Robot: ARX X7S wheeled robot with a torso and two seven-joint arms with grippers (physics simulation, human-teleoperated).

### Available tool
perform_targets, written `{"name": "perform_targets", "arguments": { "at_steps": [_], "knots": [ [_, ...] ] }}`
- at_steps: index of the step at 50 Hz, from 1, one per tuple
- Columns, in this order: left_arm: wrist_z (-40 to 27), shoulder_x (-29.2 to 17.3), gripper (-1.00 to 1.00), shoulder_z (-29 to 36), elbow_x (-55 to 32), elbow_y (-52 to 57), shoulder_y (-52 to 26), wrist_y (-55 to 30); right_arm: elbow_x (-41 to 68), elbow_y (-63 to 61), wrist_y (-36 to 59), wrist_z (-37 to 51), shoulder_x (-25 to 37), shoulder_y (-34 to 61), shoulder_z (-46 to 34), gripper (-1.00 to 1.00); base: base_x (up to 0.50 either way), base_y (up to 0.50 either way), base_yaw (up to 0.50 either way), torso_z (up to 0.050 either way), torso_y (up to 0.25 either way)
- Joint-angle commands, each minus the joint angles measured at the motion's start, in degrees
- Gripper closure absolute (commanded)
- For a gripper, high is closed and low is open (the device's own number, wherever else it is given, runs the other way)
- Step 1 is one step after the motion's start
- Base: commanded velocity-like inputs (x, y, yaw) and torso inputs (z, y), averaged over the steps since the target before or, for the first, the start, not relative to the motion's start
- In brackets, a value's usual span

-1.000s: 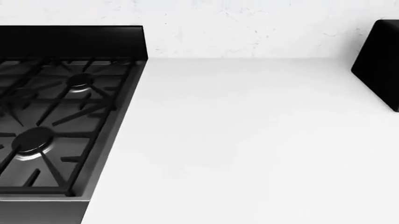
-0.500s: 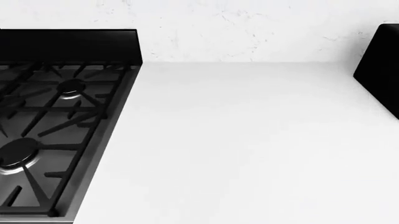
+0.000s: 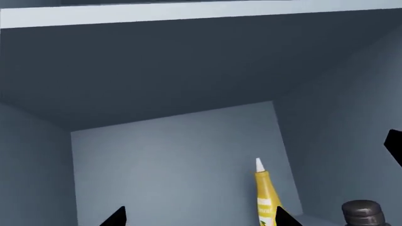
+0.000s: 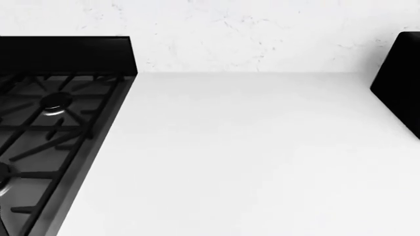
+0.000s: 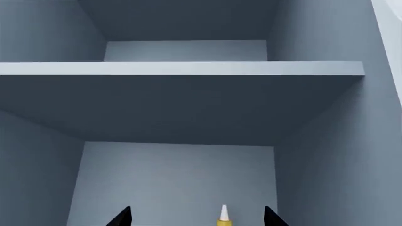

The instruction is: Pick and place the shaker into the drawer. Then close the cabinet.

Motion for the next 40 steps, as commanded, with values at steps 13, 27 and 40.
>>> {"name": "perform_targets", "arguments": {
  "at_steps": [13, 27, 40],
  "knots": [
    [0.12, 0.00, -1.00, -1.31, 1.61, 0.55, -0.01, -0.62, 0.39, -0.44, -0.08, 0.19, 0.20, -0.14, -0.23, -1.00, 0.13, 0.00, 0.00, 0.000, 0.000],
    [-2.08, 0.00, -1.00, -9.42, 11.10, 5.96, -0.01, -10.38, 0.54, -0.92, 0.42, 0.30, 1.09, -0.45, -0.40, -1.00, 0.00, 0.00, 0.00, 0.000, 0.000],
    [-3.48, 0.00, -1.00, -17.25, 17.41, 15.35, -0.02, -27.71, 1.04, -1.99, 0.77, 0.50, 2.24, -1.64, -0.11, -1.00, 0.00, 0.00, 0.00, 0.000, 0.000]
  ]
}}
